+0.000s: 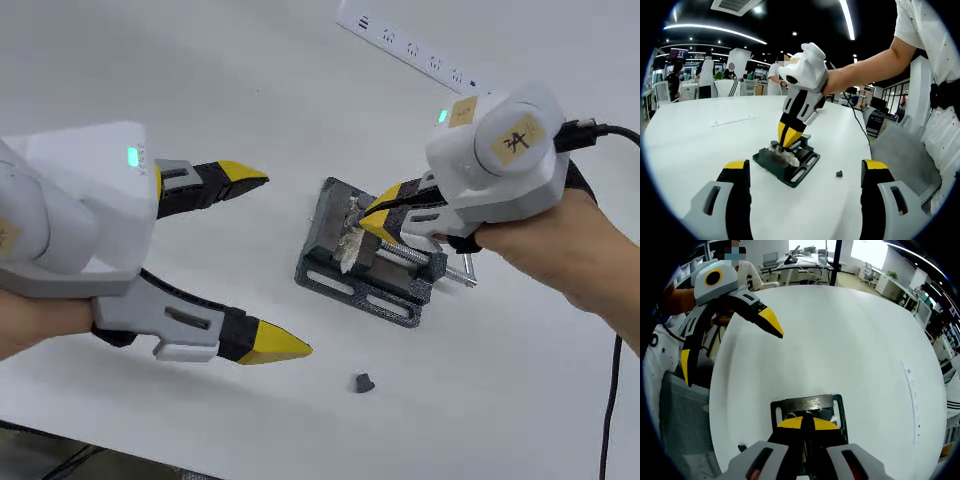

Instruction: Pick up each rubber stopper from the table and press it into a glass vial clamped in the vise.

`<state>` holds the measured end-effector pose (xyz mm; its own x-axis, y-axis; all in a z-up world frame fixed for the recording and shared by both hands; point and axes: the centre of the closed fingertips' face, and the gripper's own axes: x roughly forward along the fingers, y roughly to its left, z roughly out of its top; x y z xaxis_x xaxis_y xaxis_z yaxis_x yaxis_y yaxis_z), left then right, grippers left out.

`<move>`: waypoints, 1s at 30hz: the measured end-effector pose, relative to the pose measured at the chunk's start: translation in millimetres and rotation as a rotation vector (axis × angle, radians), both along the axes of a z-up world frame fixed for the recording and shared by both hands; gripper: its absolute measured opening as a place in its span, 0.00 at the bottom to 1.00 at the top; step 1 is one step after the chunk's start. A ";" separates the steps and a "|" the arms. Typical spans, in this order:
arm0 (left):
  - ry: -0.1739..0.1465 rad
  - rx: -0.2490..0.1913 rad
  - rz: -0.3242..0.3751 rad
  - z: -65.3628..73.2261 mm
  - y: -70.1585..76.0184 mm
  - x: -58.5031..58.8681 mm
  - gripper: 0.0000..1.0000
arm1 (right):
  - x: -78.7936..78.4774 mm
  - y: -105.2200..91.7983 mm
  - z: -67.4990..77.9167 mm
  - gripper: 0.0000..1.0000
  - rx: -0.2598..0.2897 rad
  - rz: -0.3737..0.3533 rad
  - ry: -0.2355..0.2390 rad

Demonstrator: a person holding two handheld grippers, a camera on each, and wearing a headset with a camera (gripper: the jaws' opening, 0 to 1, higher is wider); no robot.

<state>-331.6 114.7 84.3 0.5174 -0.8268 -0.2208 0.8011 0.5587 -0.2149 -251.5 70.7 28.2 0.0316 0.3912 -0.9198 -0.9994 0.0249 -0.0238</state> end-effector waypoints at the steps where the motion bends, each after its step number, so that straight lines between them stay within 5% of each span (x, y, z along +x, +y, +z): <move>1: 0.000 0.000 0.000 0.0 -0.1 0.1 0.91 | 0.1 -0.2 -0.2 0.00 -0.003 0.001 0.000; 30: -0.009 -0.009 0.009 2.8 0.6 1.8 0.90 | -0.7 3.2 -2.4 0.00 -0.098 0.040 0.024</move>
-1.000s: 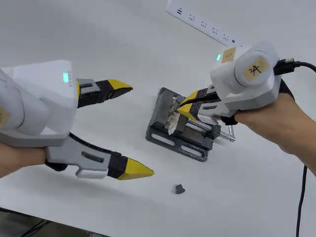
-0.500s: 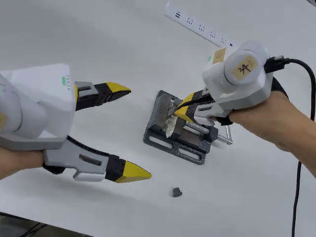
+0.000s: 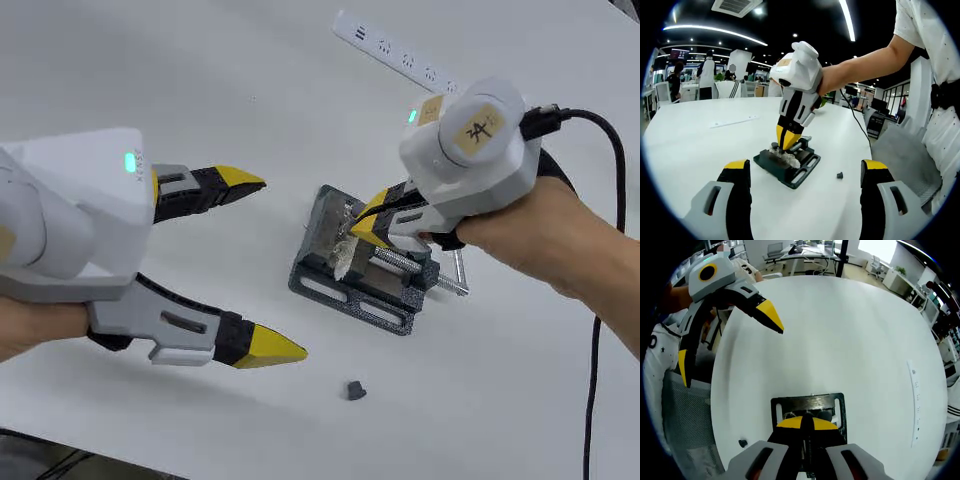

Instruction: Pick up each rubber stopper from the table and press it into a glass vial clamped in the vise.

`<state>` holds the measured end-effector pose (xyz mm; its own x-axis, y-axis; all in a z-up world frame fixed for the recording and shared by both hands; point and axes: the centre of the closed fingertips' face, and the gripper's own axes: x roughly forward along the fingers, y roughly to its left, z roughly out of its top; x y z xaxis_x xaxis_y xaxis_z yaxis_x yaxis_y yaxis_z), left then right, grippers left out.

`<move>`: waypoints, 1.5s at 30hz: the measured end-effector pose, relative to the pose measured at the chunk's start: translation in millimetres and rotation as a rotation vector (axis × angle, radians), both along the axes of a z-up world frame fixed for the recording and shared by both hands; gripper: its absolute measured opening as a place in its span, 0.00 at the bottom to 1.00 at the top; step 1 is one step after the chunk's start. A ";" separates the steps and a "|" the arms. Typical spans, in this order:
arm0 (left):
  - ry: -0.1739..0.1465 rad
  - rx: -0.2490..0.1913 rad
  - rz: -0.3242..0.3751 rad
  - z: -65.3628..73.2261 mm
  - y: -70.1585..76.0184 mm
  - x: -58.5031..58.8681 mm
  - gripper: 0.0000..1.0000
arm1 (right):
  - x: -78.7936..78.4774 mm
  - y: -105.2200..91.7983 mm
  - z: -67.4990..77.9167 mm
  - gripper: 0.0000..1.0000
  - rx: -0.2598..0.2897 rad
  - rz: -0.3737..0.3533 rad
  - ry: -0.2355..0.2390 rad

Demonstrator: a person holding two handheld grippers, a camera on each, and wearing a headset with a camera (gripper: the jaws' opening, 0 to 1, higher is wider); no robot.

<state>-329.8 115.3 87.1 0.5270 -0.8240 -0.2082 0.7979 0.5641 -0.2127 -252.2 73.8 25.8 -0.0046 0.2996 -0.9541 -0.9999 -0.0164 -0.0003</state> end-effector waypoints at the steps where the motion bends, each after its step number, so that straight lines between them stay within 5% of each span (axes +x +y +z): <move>1: 0.000 -0.001 0.000 0.2 0.0 0.0 0.90 | 0.0 -0.1 -0.2 0.00 -0.002 0.000 0.000; 21: -0.006 -0.003 0.002 1.7 0.3 1.6 0.90 | 1.0 0.3 -1.3 0.00 -0.039 0.018 0.017; 40: 0.001 0.041 -0.019 -6.4 -0.6 -1.4 0.92 | 0.4 1.7 -2.2 0.00 -0.082 0.040 0.003; 45: 0.002 0.046 -0.021 -5.4 -1.1 -1.9 0.92 | 0.4 -0.4 -1.0 0.00 -0.054 0.031 -0.016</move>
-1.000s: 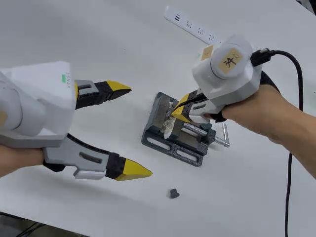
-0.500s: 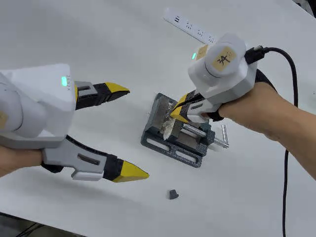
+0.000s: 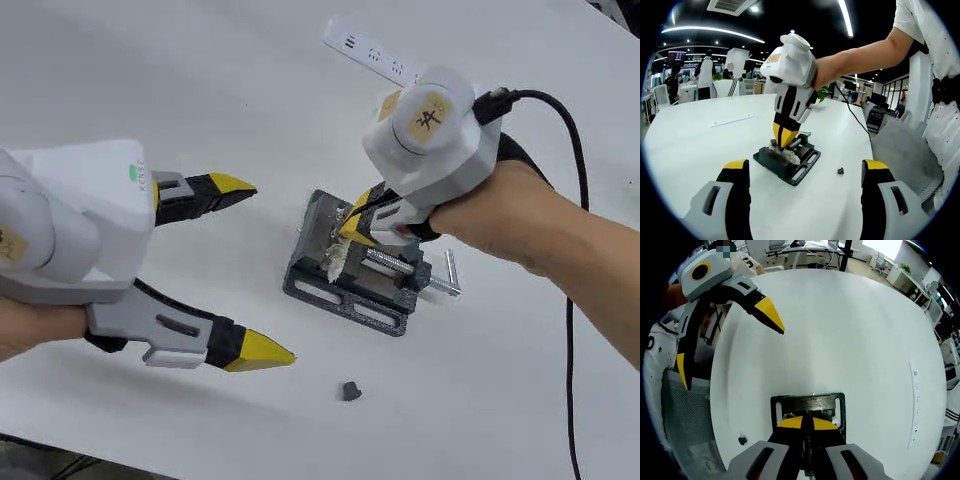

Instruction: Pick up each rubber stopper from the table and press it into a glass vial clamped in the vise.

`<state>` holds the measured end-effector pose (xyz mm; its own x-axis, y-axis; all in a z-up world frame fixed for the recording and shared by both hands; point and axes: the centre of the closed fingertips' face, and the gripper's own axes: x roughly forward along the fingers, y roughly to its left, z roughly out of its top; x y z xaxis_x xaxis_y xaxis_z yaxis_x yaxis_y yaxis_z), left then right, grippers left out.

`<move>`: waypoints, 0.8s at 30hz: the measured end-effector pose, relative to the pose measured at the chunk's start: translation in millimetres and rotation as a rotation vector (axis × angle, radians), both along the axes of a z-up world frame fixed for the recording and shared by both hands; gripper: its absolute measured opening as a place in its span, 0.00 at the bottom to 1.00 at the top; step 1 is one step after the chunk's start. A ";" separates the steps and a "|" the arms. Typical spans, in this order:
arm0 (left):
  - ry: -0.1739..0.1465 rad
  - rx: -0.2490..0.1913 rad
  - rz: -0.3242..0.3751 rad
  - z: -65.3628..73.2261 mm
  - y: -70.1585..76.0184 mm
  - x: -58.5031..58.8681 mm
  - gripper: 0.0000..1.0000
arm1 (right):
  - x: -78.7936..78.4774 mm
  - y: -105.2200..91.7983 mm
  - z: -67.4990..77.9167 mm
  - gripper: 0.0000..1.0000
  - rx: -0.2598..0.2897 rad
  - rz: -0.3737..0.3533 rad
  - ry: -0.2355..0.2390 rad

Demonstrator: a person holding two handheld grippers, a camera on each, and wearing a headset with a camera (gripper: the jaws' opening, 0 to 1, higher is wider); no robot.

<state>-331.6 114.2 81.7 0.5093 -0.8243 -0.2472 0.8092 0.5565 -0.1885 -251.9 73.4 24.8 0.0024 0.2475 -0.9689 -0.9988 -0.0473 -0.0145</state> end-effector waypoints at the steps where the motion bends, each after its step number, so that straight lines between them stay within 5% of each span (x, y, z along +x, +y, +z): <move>1: 0.002 0.006 0.000 -0.7 0.4 -0.1 0.92 | -0.4 -0.5 0.4 0.00 0.013 -0.009 -0.003; 24: 0.004 0.043 -0.002 7.5 5.2 -5.3 0.92 | -0.1 0.7 2.2 0.00 0.150 -0.078 -0.024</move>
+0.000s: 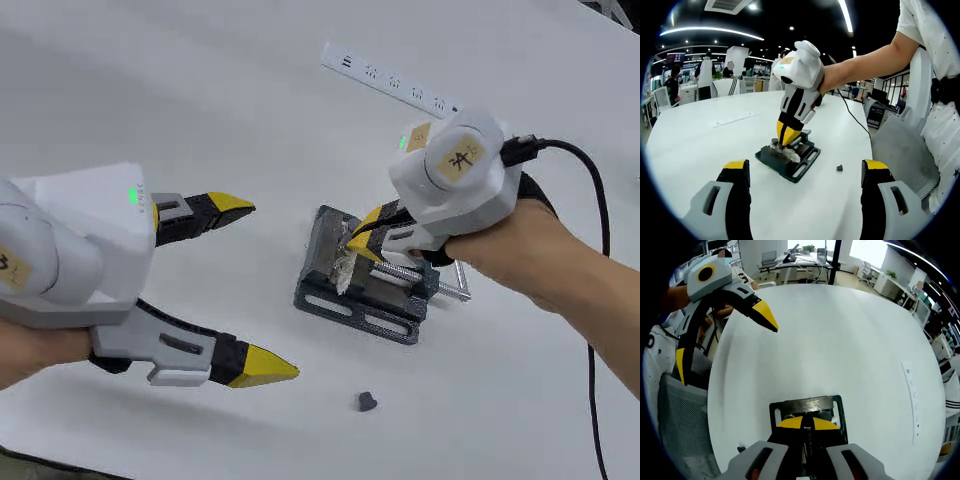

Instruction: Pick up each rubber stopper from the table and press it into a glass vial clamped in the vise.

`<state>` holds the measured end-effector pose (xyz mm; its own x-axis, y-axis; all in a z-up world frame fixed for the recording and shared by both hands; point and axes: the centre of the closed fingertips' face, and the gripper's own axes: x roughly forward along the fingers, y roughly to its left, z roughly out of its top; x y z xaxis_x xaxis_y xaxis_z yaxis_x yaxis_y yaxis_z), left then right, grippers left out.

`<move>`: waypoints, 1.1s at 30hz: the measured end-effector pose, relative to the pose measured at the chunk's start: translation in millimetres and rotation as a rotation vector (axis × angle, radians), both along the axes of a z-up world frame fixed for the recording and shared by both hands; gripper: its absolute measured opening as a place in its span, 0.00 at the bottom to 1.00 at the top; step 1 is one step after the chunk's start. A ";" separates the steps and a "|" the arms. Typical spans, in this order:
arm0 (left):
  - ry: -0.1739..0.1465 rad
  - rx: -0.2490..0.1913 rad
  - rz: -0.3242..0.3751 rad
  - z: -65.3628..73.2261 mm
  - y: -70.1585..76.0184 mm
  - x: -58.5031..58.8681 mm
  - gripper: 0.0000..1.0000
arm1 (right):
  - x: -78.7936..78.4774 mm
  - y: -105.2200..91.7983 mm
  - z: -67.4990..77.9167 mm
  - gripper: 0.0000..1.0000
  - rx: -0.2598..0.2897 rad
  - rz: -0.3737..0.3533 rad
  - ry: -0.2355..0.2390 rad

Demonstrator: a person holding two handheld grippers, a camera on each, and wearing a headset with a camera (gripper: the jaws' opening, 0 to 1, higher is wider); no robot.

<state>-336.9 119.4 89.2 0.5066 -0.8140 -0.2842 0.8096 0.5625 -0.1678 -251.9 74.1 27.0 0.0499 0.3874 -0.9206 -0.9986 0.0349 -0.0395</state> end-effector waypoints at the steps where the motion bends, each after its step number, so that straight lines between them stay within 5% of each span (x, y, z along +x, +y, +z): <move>1: 0.001 0.001 0.000 0.2 0.0 0.1 0.91 | 0.2 0.2 0.7 0.01 0.003 -0.001 0.000; 11: 0.004 0.014 0.002 1.3 2.2 -1.8 0.91 | -1.6 -6.2 5.3 0.07 0.040 -0.028 0.006; 33: -0.004 0.064 -0.017 6.0 2.6 -9.2 0.92 | -16.4 -29.0 34.4 0.32 0.223 -0.149 -0.002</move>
